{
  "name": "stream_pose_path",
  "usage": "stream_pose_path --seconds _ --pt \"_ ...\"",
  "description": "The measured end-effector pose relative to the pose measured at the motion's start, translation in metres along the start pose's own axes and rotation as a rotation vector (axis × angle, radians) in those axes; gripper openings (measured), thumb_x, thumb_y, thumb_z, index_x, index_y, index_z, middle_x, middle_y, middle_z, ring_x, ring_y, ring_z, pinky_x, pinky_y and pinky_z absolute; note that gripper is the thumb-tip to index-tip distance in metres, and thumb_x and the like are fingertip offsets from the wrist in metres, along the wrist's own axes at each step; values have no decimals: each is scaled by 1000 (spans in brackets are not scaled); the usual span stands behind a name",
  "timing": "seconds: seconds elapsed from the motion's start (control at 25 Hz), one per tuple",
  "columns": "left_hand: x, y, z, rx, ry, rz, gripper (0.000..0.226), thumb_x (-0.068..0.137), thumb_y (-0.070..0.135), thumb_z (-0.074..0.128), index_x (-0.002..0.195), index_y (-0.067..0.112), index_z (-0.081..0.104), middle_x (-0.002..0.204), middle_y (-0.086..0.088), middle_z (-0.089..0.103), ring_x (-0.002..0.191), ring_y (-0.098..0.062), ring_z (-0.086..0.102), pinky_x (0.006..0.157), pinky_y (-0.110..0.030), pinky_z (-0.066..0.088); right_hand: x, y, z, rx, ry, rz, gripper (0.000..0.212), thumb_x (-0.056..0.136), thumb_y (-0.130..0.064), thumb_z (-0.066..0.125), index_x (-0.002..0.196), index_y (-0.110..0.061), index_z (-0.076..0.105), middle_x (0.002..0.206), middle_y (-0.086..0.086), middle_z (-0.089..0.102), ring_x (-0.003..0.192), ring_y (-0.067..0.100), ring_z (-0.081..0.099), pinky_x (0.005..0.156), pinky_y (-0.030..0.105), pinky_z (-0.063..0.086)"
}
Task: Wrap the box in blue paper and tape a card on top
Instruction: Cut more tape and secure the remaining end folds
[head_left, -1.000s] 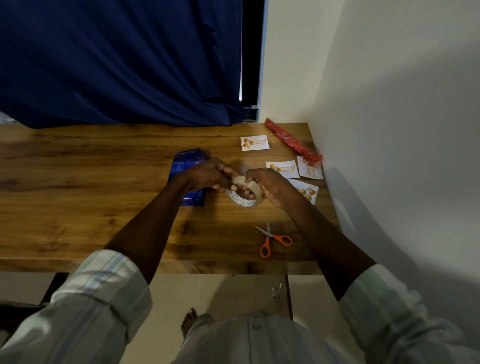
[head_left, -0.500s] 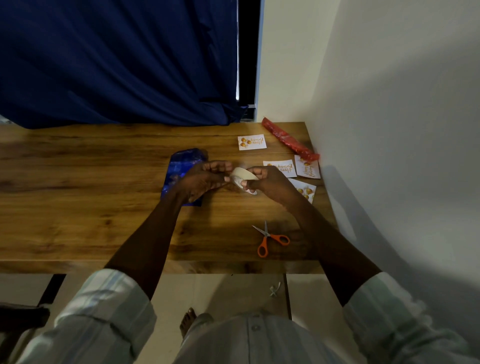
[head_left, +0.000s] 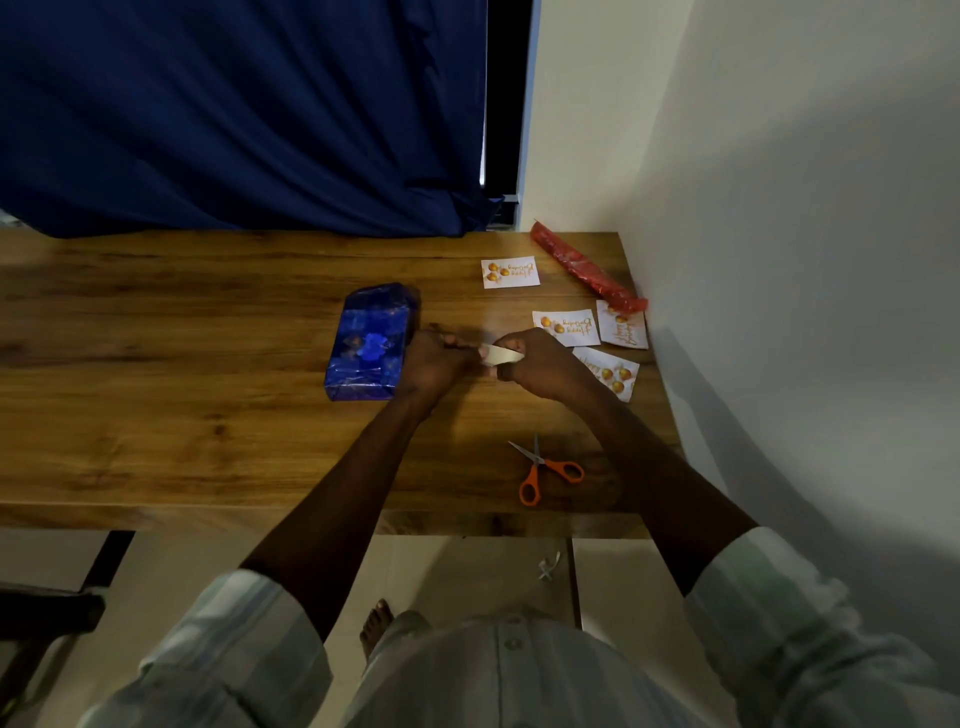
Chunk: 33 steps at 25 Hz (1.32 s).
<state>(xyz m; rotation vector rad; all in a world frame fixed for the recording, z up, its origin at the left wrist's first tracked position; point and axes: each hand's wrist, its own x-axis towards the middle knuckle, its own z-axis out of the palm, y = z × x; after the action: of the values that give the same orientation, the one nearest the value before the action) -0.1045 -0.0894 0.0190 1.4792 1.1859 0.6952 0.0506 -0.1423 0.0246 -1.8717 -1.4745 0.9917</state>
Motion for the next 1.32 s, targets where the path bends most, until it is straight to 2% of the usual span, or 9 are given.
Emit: stream_pose_path --seconds 0.08,0.24,0.36,0.48,0.56,0.68,0.84,1.0,1.32 --pt "-1 1 3 2 40 -24 2 81 10 74 81 10 71 80 0 70 76 -9 64 71 -23 51 0 -1 1 -18 -5 2 27 82 -19 74 108 -13 69 96 8 71 82 21 65 64 29 48" --pt "4 2 7 98 78 -59 12 80 7 70 71 12 67 77 -7 68 72 -17 62 66 -32 51 1 -1 1 -68 -16 -4 26 81 -17 74 106 -13 70 95 8 70 80 18 62 65 29 46" --pt "7 2 10 156 103 -64 12 80 8 68 80 -4 67 78 -16 65 69 -21 58 63 -36 50 1 -1 1 -93 -20 -24 32 80 -15 74 111 -13 67 102 4 68 85 16 60 62 24 43" --pt "11 3 11 95 100 -160 15 84 10 65 87 -4 66 83 -17 68 74 -23 63 70 -42 56 -3 1 4 -97 68 -77 47 77 -13 76 120 -15 57 111 0 60 94 16 57 68 26 45" --pt "12 6 9 -29 88 -254 5 87 5 63 83 3 65 80 -13 68 72 -22 66 68 -38 57 -5 7 3 -77 173 -117 41 76 -14 77 112 -15 57 107 0 61 92 15 58 71 28 45" --pt "13 8 5 -146 60 -339 11 92 3 58 84 10 61 84 -12 68 70 -18 65 63 -28 56 -10 23 2 -56 277 -152 33 80 -17 75 111 -14 65 107 3 66 93 14 57 76 28 40" --pt "16 4 8 -73 2 -344 5 94 13 59 91 11 62 95 -11 71 85 -22 71 83 -39 58 -16 38 6 -22 302 -184 35 86 -23 71 118 -12 66 108 11 68 97 22 61 82 36 47" --pt "12 6 12 -210 -98 -429 14 98 10 51 85 9 56 90 -10 64 76 -15 63 76 -29 56 -16 45 -4 -100 246 -186 39 84 -18 72 122 -11 64 108 13 66 98 23 59 83 34 44" --pt "10 -4 11 -406 -306 -490 29 100 1 39 127 -1 47 104 -16 66 95 -26 66 75 -34 59 -15 57 -18 -221 211 -147 43 81 -19 75 123 -13 64 112 11 66 102 23 59 83 27 40"
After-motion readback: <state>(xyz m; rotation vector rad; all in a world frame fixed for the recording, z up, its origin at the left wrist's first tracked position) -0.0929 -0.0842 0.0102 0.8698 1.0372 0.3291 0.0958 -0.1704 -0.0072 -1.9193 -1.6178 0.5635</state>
